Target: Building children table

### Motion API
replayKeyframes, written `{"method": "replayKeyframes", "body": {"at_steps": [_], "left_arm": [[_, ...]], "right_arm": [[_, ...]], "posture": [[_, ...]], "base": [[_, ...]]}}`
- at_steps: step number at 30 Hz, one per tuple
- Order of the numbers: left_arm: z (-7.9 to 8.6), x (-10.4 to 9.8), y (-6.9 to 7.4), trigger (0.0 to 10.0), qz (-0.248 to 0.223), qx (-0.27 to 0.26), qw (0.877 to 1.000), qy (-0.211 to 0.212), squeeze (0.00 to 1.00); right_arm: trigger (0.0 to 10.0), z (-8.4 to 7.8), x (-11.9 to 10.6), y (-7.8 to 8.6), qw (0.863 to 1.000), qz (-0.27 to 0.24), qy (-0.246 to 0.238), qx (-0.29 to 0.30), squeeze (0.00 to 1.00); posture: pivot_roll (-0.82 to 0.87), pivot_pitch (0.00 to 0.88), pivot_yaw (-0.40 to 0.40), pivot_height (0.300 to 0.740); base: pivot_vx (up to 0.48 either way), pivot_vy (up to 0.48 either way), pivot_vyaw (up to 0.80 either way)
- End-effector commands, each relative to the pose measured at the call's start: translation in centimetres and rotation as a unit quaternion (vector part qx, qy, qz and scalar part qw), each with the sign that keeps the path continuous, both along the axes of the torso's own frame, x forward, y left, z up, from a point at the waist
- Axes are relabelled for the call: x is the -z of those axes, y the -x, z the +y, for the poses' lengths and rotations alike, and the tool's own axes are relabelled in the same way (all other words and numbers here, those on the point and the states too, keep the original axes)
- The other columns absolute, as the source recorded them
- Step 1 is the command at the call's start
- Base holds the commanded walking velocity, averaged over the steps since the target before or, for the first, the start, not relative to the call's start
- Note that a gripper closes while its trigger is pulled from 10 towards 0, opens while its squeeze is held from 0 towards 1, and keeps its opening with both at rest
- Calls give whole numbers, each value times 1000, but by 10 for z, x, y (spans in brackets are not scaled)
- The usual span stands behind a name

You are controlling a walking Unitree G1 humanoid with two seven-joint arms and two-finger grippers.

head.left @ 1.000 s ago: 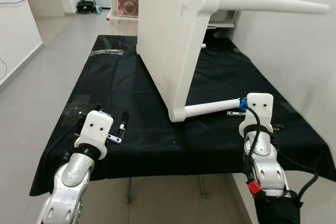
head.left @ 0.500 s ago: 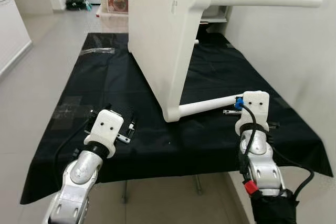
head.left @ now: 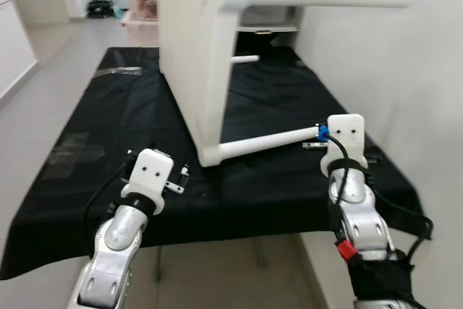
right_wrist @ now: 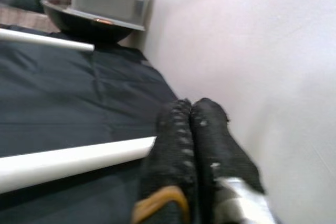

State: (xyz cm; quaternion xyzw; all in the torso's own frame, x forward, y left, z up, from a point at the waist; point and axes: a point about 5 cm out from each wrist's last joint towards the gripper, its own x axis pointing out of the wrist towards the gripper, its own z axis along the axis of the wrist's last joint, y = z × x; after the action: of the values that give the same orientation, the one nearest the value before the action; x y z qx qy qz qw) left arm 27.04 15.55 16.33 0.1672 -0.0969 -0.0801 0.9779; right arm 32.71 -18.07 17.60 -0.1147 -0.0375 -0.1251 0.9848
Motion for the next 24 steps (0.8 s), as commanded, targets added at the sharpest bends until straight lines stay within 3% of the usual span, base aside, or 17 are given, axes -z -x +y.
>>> {"method": "replayKeyframes", "body": {"at_steps": [1,8,23,24], "left_arm": [[-2,2,-1,10000,3,2,1000,1,0],[0,0,-1,10000,-4,-5,1000,15,0],[0,1,-2,10000,-4,-12,1000,18,0],[0,1,-2,10000,-4,-12,1000,19,0]], "right_arm": [[10000,0,0,1,1000,-5,0,-6,1000],[10000,5,-1,1,999,-5,8,-35,1000],[10000,9,2,-1,998,8,25,-61,1000],[10000,8,3,-1,998,9,21,-54,502]], "posture": [[32,0,-95,740],[29,0,-94,740],[28,0,-94,740],[28,0,-93,740]], "base": [[0,-469,0],[0,0,0],[0,0,784],[0,0,0]]}}
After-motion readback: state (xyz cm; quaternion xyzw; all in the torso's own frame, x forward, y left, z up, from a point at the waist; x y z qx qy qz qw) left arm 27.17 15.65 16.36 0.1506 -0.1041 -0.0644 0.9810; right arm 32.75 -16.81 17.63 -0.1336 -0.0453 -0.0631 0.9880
